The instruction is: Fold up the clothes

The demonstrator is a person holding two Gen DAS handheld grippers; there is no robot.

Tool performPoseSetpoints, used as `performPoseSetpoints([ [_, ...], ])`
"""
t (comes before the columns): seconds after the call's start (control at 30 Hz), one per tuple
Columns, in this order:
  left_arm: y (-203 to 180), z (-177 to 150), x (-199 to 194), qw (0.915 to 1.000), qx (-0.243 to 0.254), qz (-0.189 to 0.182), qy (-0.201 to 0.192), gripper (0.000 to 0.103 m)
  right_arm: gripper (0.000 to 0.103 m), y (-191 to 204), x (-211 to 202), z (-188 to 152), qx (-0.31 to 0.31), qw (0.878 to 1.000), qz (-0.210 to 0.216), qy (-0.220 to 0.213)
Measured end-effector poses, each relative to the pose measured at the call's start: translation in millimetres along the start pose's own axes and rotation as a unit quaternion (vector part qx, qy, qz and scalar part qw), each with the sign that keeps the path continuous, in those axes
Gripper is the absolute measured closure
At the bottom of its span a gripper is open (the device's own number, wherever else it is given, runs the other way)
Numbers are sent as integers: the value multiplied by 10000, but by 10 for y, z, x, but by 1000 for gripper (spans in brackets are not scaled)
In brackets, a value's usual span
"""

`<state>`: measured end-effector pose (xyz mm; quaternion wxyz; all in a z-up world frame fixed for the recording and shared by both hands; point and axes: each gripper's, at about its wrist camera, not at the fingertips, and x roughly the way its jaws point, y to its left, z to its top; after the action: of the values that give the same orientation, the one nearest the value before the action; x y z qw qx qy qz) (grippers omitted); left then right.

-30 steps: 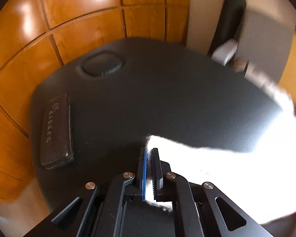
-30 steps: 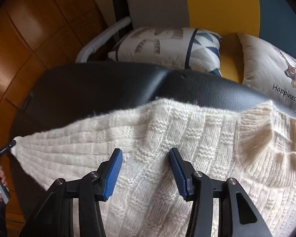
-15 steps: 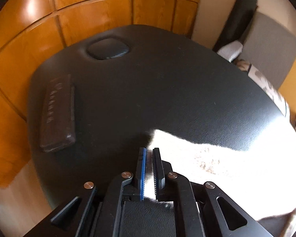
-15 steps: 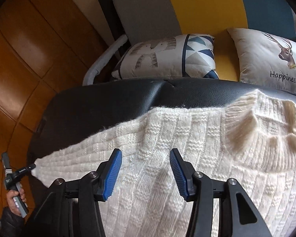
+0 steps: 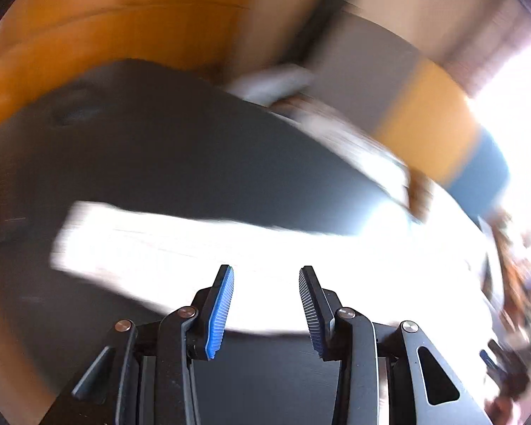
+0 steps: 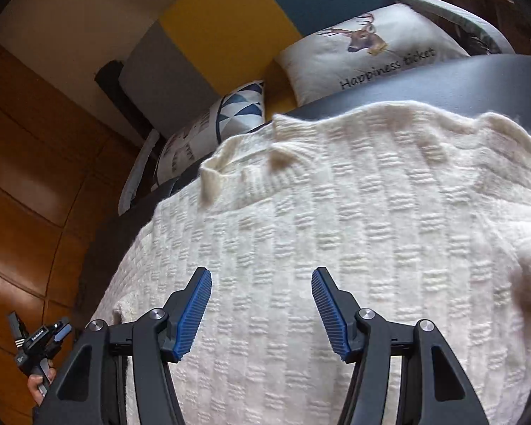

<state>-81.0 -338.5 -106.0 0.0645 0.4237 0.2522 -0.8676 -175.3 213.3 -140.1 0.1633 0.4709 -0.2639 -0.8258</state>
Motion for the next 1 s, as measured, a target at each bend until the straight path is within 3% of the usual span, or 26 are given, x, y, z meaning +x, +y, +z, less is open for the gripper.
performPoseSetpoints([
  [0.1,-843,-63,345,9922,522,-1025,485,61,42,-129,-22,55,37,10000,16,-27],
  [0.2,-1736,-144,690,9714,1119,-1869,949,51,42,-137,34,125,-222,9997,-48,-97],
  [0.27,-2300,-186,936,9547,1547,-2226,1225,39,42,-116,77,175,-517,9985,-128,-150],
  [0.4,-3246,-283,1408,9366,2249,-2218,1519,37,42,-37,211,305,-1208,9906,-542,-357],
  [0.53,-3610,-196,2018,9225,2685,-2102,1809,36,42,-94,394,343,-1579,9835,-867,-197],
  [0.63,-3874,-214,2321,9095,2890,-2186,2038,36,39,-191,428,297,-1638,9840,-647,-280],
  [0.83,-4052,-174,2768,8878,2783,-2533,2650,49,34,-332,397,324,-1397,9894,-149,-365],
  [0.93,-4144,-223,2859,8747,2894,-2674,2823,75,33,-394,389,345,-1283,9910,51,-390],
  [0.97,-4181,-237,2860,8717,2946,-2731,2807,88,33,-423,384,354,-1226,9915,134,-404],
  [1.0,-4223,-242,2822,8716,3046,-2760,2672,93,33,-446,377,359,-1175,9920,208,-420],
])
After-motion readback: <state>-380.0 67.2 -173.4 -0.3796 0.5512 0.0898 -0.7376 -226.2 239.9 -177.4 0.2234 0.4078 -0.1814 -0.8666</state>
